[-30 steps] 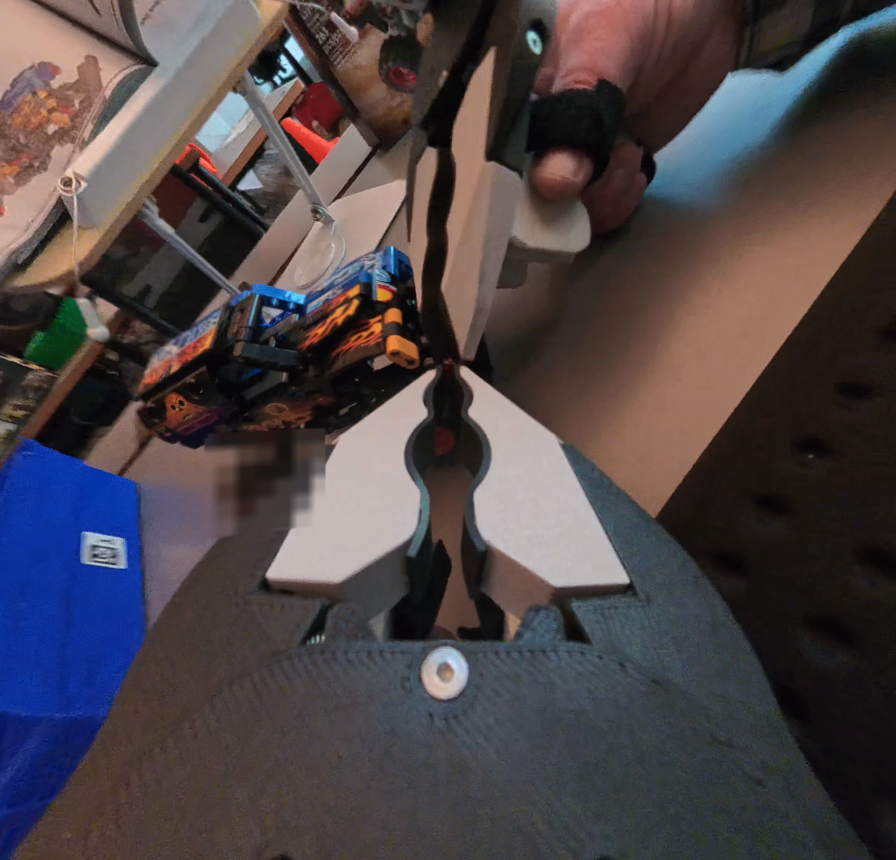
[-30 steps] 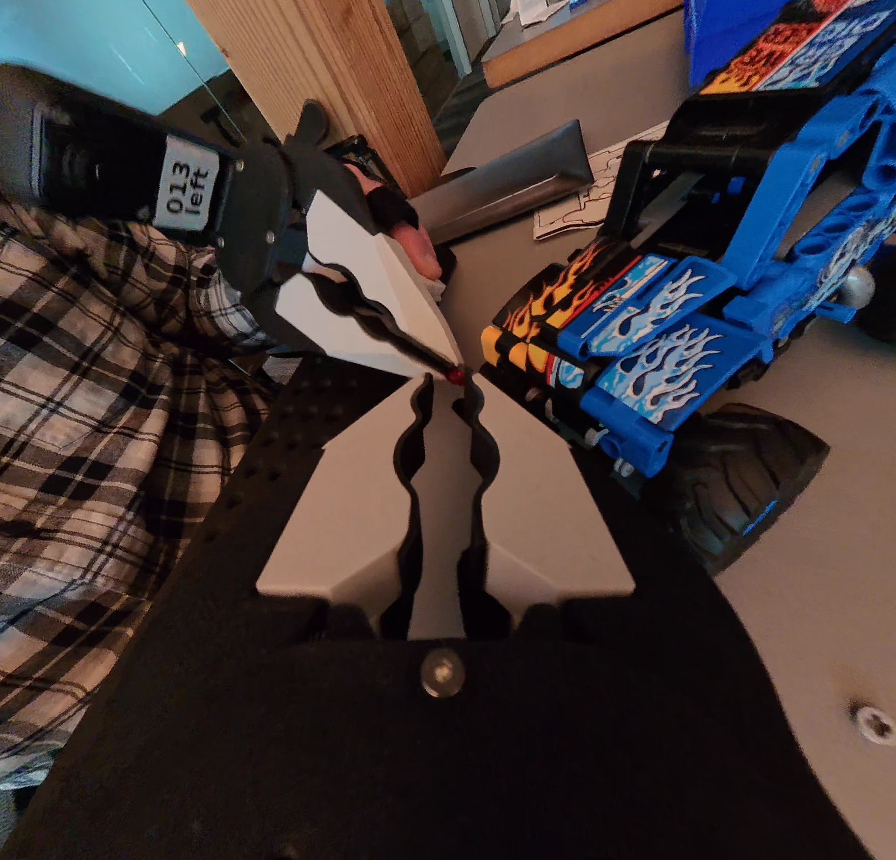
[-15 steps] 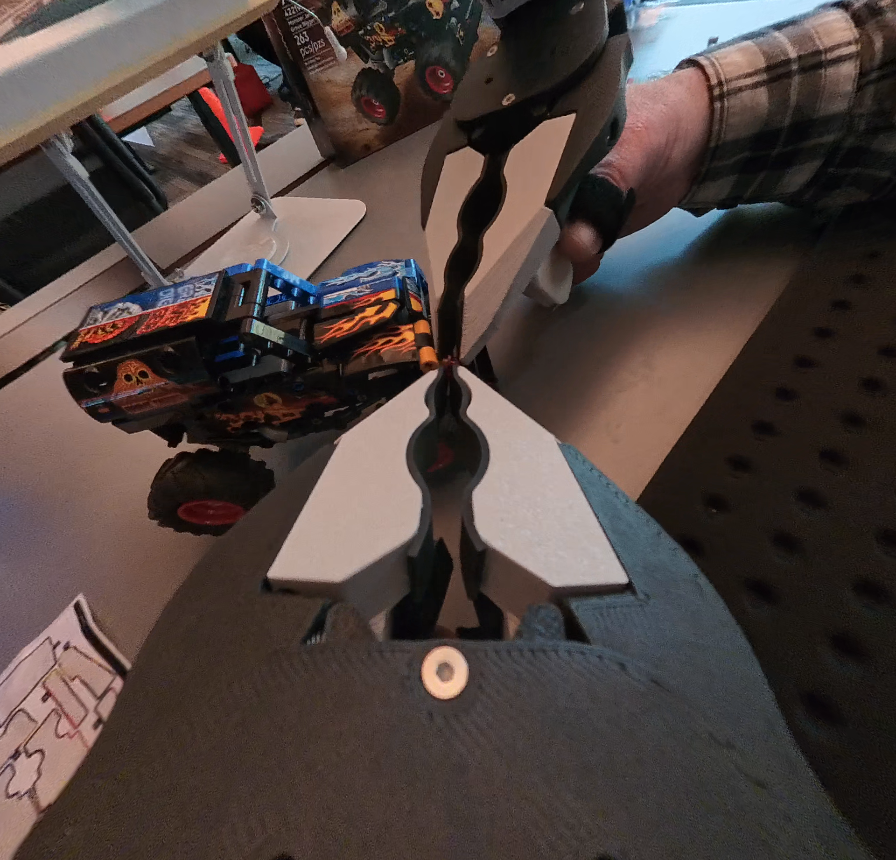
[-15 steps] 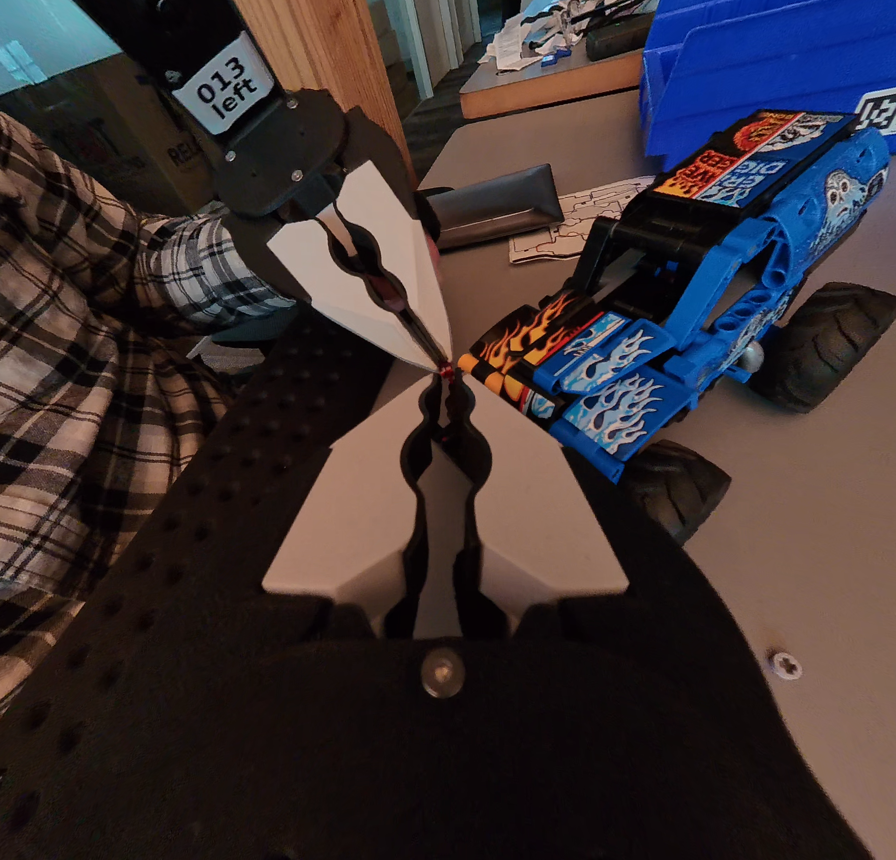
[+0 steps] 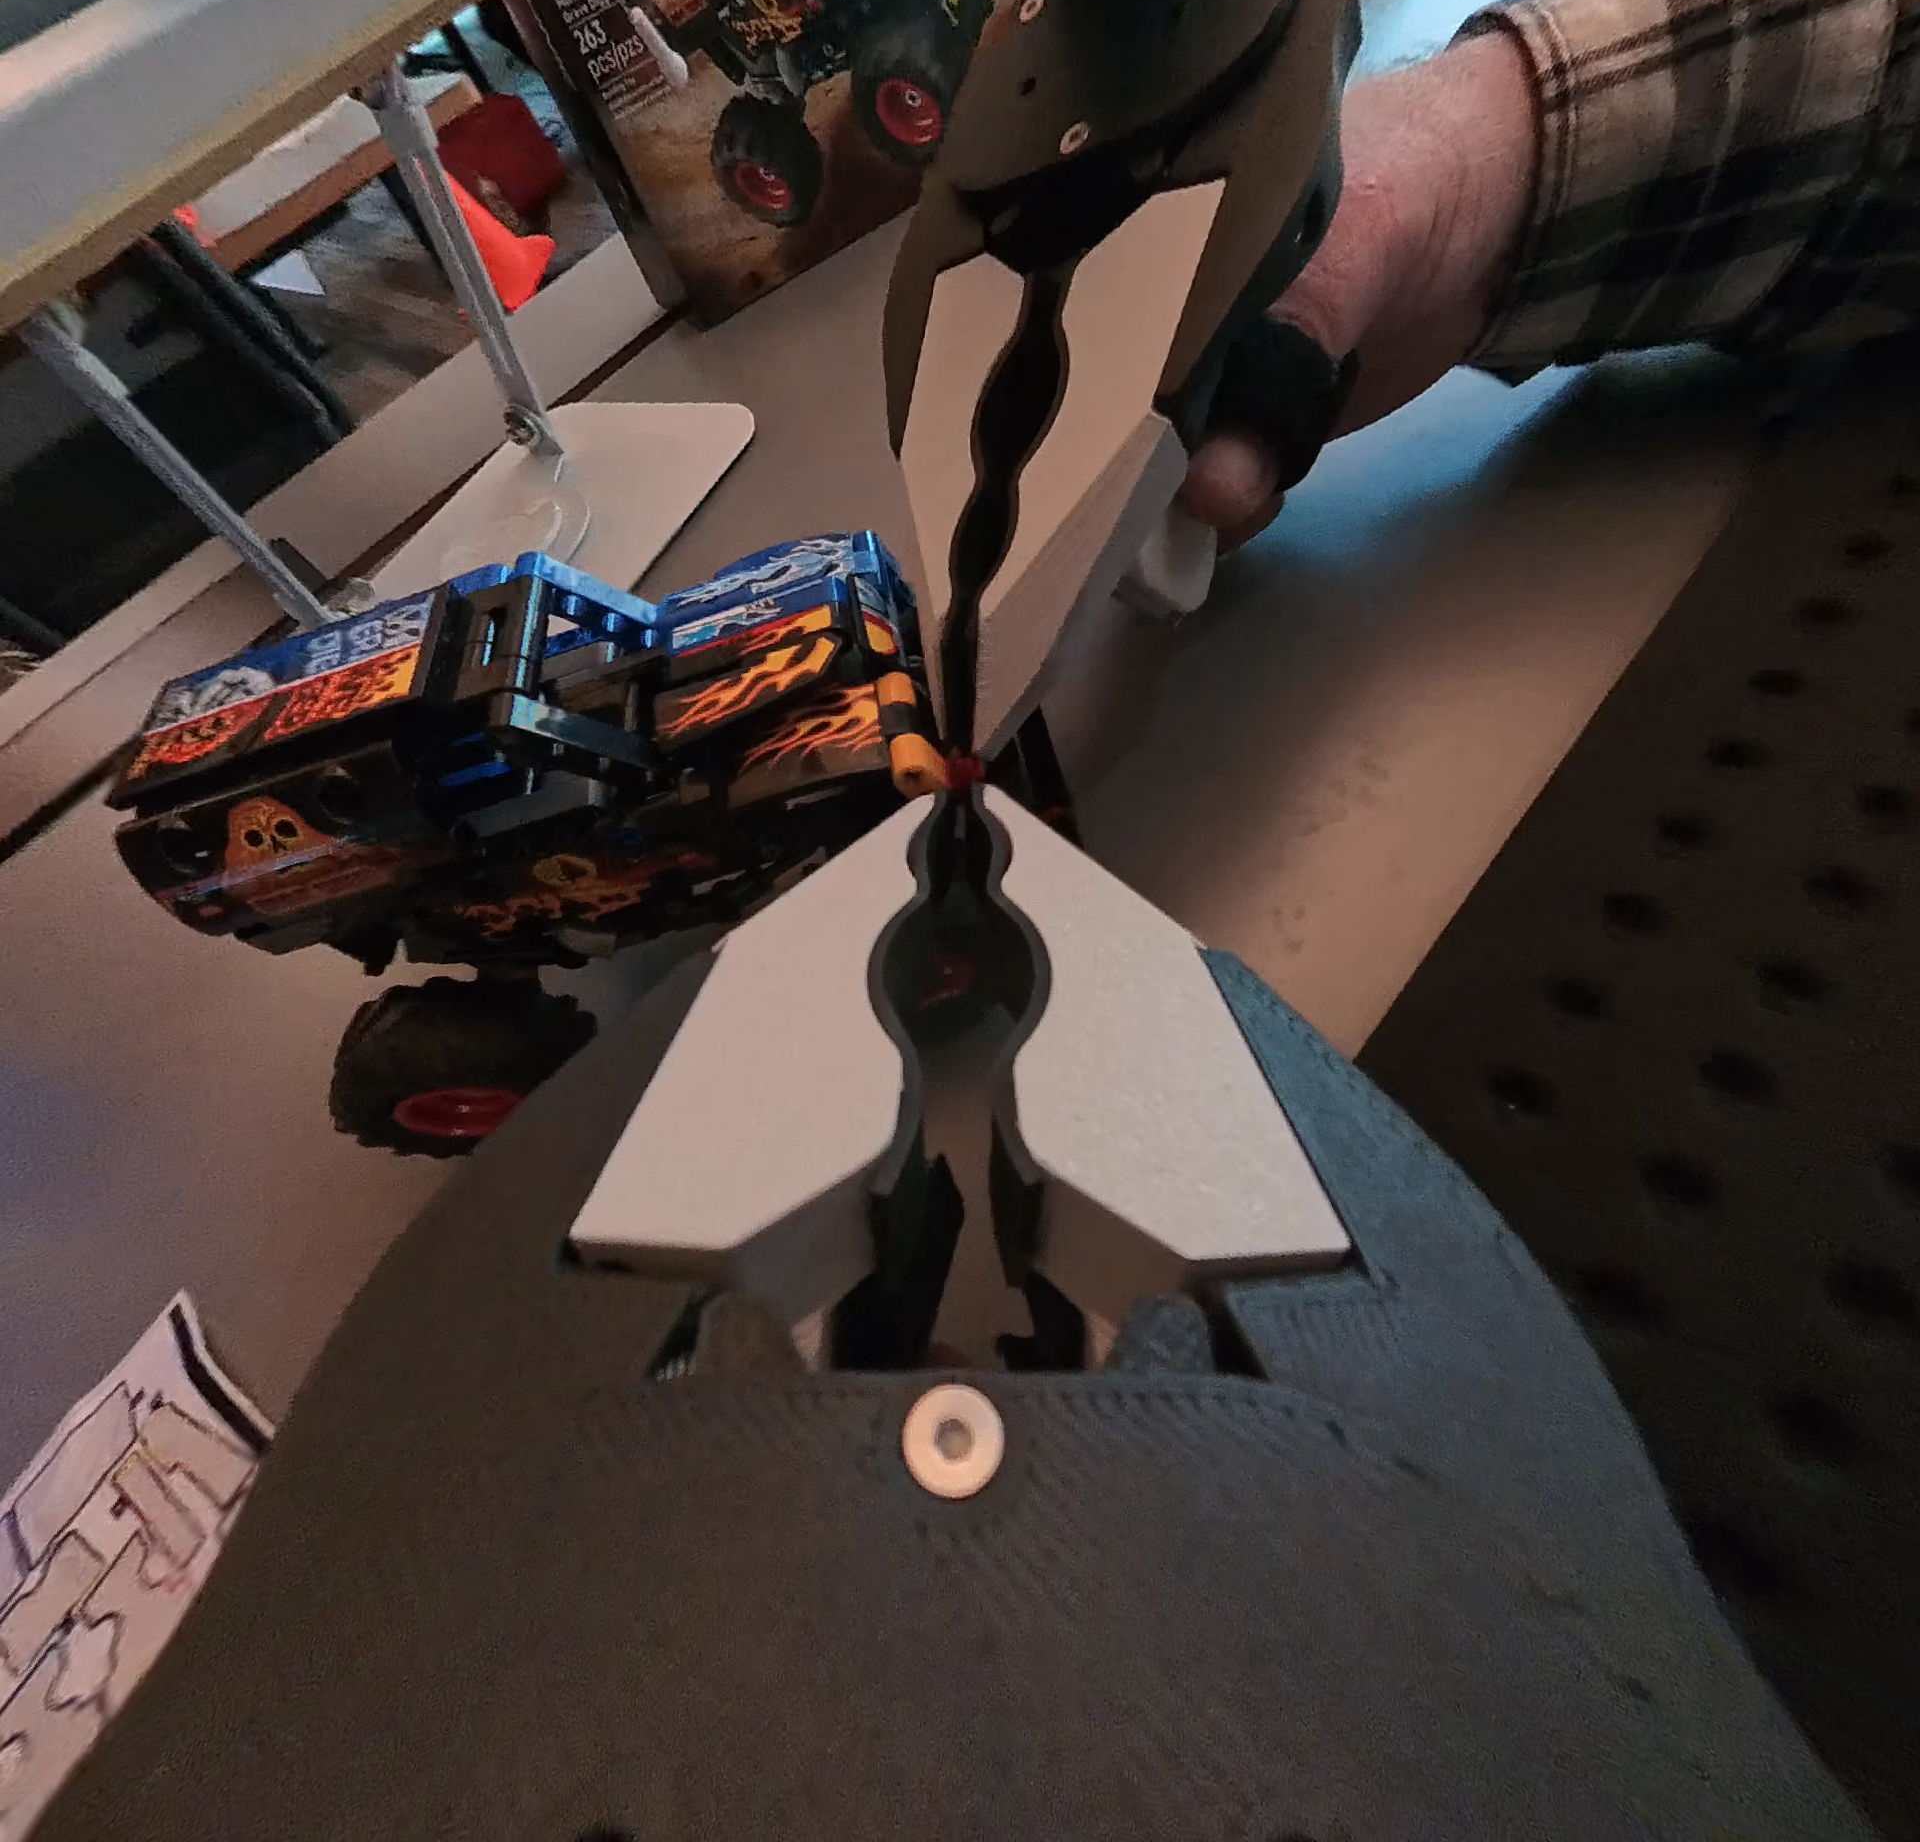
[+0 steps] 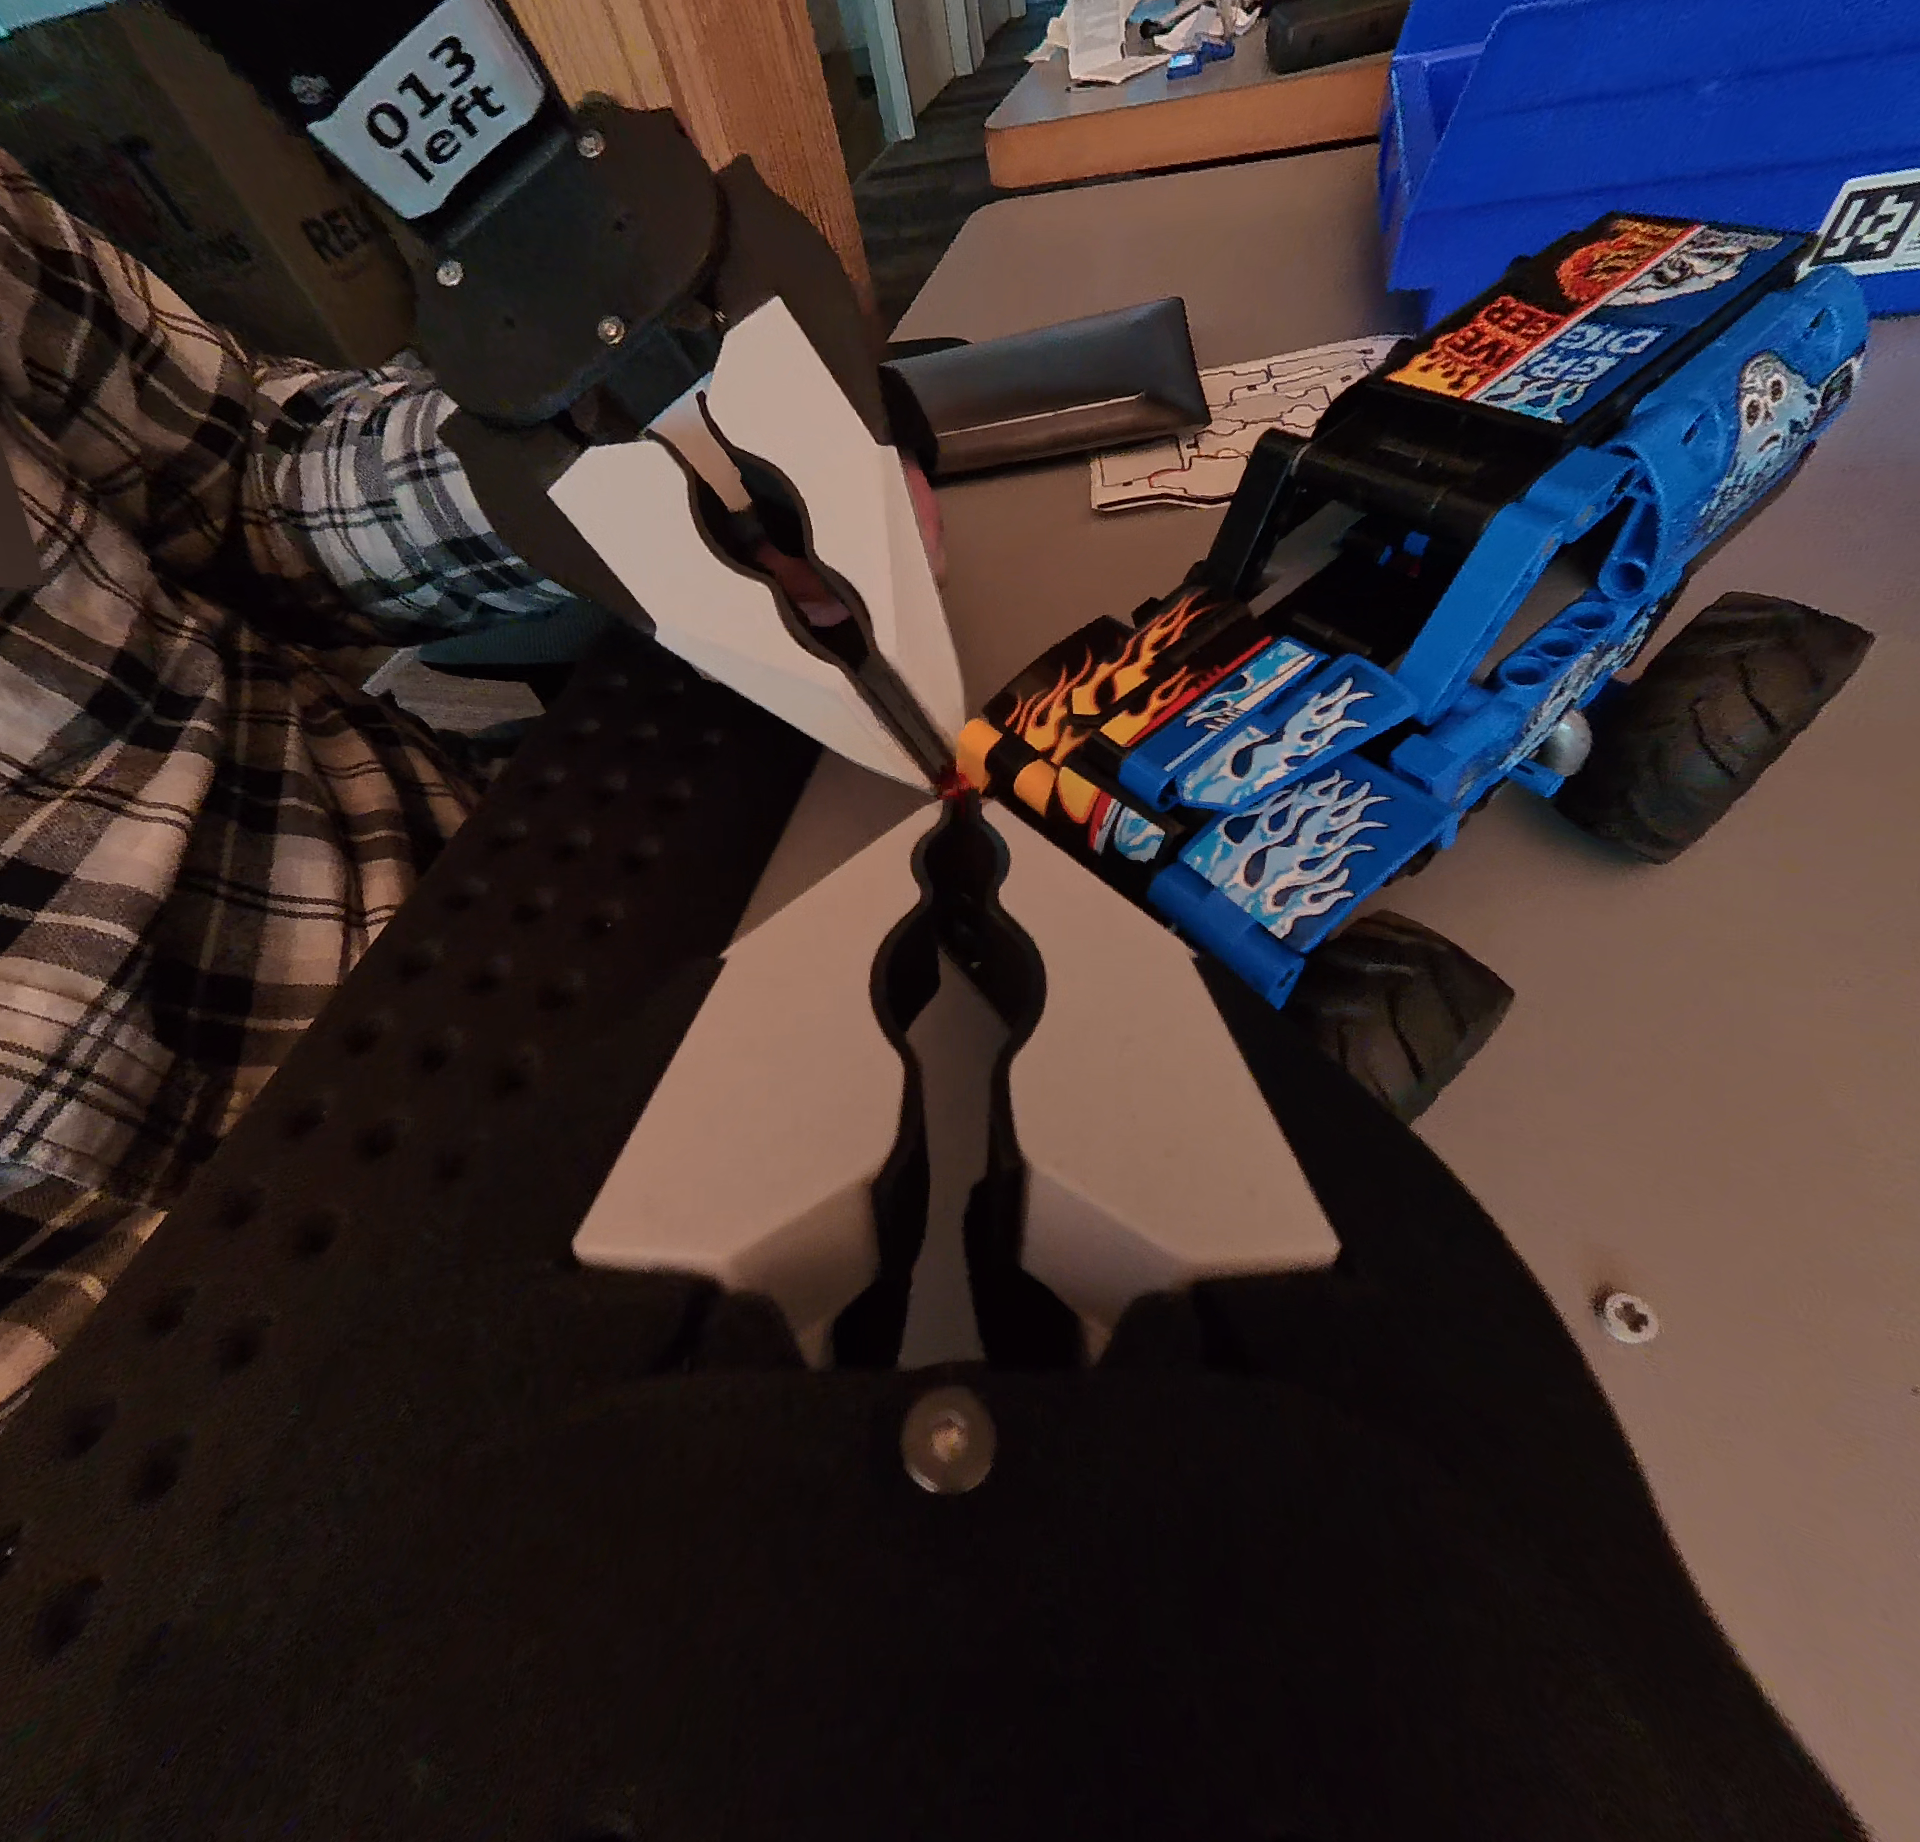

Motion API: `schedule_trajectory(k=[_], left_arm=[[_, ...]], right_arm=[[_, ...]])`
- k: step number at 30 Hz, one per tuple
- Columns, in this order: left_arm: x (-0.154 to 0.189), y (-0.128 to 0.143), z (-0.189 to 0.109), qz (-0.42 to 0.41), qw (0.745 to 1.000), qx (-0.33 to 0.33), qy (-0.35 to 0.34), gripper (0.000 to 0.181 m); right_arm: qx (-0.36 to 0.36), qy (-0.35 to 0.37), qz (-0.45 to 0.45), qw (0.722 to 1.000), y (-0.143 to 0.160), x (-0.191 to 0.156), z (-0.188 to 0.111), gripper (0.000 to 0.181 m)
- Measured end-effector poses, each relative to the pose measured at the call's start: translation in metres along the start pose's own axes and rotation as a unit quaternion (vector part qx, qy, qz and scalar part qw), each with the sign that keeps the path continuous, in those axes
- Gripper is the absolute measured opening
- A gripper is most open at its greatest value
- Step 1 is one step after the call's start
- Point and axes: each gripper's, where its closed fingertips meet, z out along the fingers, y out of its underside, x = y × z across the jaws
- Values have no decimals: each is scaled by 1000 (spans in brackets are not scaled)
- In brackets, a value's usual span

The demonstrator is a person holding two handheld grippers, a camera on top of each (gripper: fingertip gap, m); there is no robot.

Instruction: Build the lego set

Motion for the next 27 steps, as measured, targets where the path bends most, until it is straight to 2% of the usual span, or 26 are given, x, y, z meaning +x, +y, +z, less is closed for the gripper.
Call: schedule_trajectory(k=[12,16,17,18,23,26,27], left_arm=[[1,-1,3,-10,999,-13,-35,15],[-1,-1,4,-32,998,-17,-45,27],[-7,-3,2,-40,997,-11,-64,46],[-10,-5,0,-48,996,-6,-72,47],[-12,5,12,-56,994,-47,-79,40],[-10,6,17,-54,994,-55,-77,15],[-10,6,18,-55,994,-56,-76,14]], right_arm=[[-11,32,-17,999,6,2,-9,0],[-6,42,-25,999,2,4,-9,0],[-4,44,-25,999,2,5,-9,0],[-2,47,-25,999,1,6,-9,0],[2,53,-25,998,0,9,-6,0],[5,59,-23,998,1,10,-8,0],[8,58,-21,998,0,10,-8,0]])
